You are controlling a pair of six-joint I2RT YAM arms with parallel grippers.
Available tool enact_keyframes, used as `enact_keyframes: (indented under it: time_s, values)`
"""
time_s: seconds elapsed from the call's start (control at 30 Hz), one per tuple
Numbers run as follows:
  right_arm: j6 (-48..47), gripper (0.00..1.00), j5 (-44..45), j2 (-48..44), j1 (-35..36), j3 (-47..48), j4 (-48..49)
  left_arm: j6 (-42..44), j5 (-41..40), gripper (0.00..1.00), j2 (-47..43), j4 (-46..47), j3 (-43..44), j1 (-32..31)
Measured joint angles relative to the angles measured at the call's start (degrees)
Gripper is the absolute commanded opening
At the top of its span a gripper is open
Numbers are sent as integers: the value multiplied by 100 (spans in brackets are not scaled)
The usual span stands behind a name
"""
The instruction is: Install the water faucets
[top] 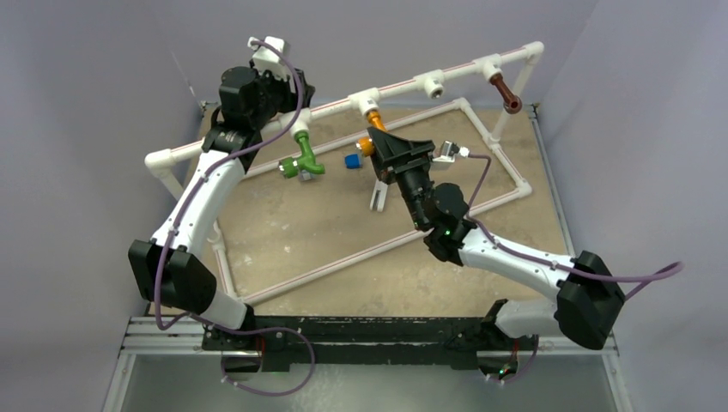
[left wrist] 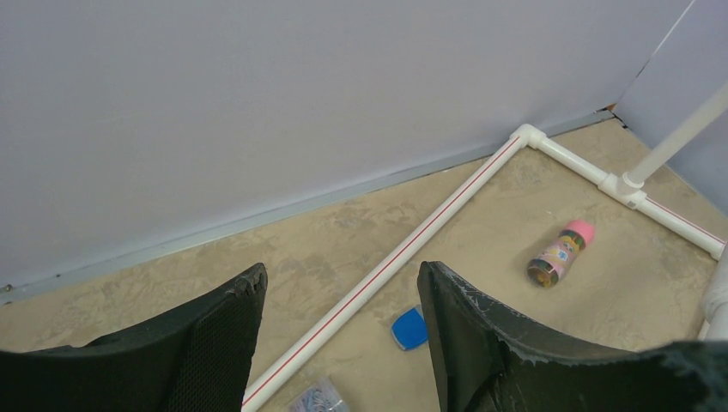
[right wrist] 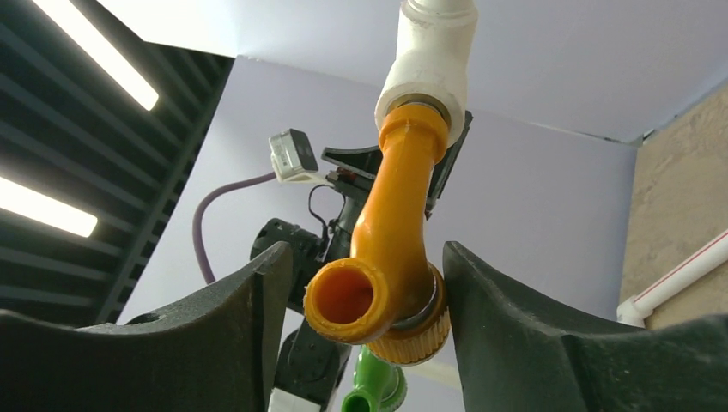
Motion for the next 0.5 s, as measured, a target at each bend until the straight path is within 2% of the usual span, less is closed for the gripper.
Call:
enact_keyframes:
  time_s: [0.23,0.5]
  values:
    - [-92,78,-229,-302,-2,-35,-315,0,48,64,-26,-79,-4,-33]
    - [-608,82,-476,-1222,11,-286,-1019,0,48,65,-33,-87,-13,-37]
